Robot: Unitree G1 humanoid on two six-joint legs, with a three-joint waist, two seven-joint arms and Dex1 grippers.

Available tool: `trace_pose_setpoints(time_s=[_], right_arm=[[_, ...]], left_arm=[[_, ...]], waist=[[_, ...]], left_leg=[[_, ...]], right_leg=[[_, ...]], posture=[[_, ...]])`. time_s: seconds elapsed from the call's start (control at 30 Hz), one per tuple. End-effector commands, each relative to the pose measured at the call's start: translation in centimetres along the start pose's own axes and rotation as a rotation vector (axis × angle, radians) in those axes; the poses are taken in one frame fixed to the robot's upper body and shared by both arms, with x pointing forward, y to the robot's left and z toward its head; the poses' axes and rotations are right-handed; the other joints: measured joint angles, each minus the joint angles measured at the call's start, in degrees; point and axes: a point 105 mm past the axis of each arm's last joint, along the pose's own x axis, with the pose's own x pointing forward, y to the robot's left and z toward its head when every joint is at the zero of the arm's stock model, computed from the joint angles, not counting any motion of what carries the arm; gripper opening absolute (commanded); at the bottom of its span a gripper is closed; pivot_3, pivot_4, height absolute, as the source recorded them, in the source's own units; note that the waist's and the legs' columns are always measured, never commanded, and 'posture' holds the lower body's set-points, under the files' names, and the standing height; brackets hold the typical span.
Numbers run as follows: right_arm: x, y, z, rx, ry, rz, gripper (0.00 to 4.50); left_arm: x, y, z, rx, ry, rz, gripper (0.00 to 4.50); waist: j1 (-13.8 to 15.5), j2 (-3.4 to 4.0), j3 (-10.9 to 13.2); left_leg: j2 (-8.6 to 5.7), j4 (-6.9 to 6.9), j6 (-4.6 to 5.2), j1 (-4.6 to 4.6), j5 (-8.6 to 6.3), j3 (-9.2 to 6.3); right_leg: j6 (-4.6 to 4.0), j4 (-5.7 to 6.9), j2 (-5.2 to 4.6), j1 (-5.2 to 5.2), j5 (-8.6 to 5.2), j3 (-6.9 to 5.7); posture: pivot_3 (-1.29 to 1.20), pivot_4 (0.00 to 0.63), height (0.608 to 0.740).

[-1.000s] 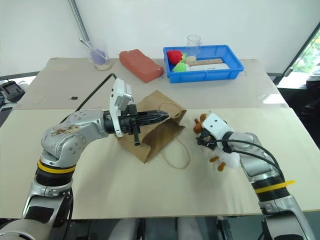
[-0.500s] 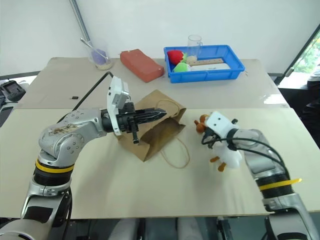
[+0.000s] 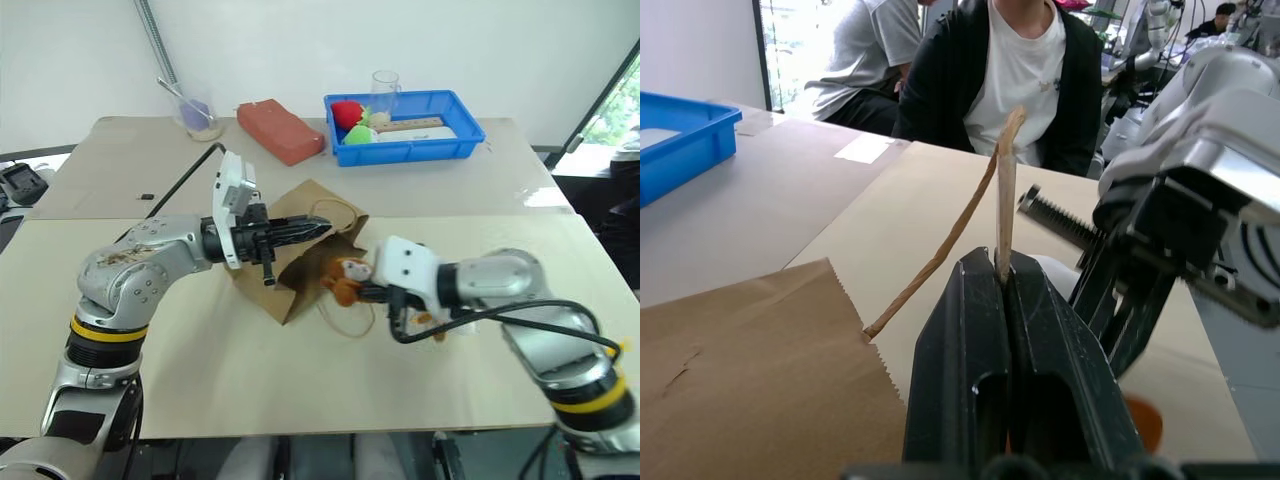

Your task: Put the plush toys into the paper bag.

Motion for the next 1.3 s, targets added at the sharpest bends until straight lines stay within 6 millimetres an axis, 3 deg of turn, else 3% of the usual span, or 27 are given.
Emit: trace_pose_setpoints(time_s=[0.03,0.27,0.5,0.7,0.9,1.0,1.13,1.3], right_arm=[[1.5,-1.6,0.2,-0.036,-0.011,-0.079,0.03],[4.7,-3.9,0.1,-0.021,-0.024,-0.192,0.03],[5.3,-4.3,1.4,0.038,-0.106,-0.269,2.54],[4.1,-3.7,1.1,0.082,-0.11,-0.273,4.45],[-0.5,-1.7,1.1,0.146,-0.108,-0.168,4.45],[-3.1,-0.3,-0.1,0.16,-0.039,-0.113,4.45],[-6.0,0.6,-3.2,0.171,0.13,-0.134,4.45],[-9.5,0.0,-9.1,0.159,0.395,-0.259,4.45]], left_arm=[[-0.1,-0.4,1.5,0.042,-0.031,-0.019,0.0],[-0.2,-0.6,1.9,0.039,-0.045,-0.021,0.0],[0.0,-0.3,1.8,0.028,-0.052,-0.001,0.0],[0.1,-0.1,1.7,0.018,-0.057,0.006,0.0],[0.2,-0.3,1.4,0.015,-0.055,0.001,0.0],[0.1,-0.3,1.2,0.012,-0.054,0.001,0.0],[-0.2,-0.3,0.8,0.005,-0.053,0.006,0.0],[-0.4,-0.5,0.4,0.002,-0.042,0.001,0.0]], waist=[[0.1,0.0,0.0],[0.3,0.0,0.0],[0.2,0.01,0.0],[0.3,0.01,0.0],[0.7,0.0,0.0],[1.2,0.0,0.0],[1.4,0.0,0.0],[1.3,-0.02,0.0]], left_leg=[[-0.02,0.0,0.0,-0.01,0.0,0.01],[-0.03,-0.03,0.0,-0.06,0.0,0.0],[-0.02,-0.04,0.0,-0.06,0.0,-0.04],[-0.04,-0.04,0.0,-0.08,0.0,-0.04],[-0.05,-0.04,0.01,-0.09,-0.01,-0.05],[-0.06,-0.03,0.01,-0.08,-0.01,-0.03],[-0.04,-0.03,0.03,-0.05,-0.02,0.02],[-0.04,-0.02,0.02,0.0,-0.02,0.12]], right_leg=[[0.0,-0.01,-0.03,-0.01,0.0,0.0],[-0.01,-0.01,-0.07,-0.07,0.01,-0.01],[-0.01,0.02,-0.07,-0.09,0.01,-0.02],[-0.01,0.0,-0.08,-0.08,0.01,-0.02],[-0.01,-0.04,-0.09,-0.06,0.01,-0.03],[0.0,-0.06,-0.09,-0.03,0.0,-0.03],[0.02,-0.09,-0.07,0.01,-0.01,-0.03],[0.02,-0.08,-0.06,0.04,-0.02,0.01]], posture=[[0.0,0.15,0.74],[0.0,0.15,0.74],[0.0,0.15,0.74],[0.0,0.15,0.74],[0.0,0.15,0.74],[0.0,0.15,0.74],[0.0,0.15,0.74],[0.0,0.15,0.74]])
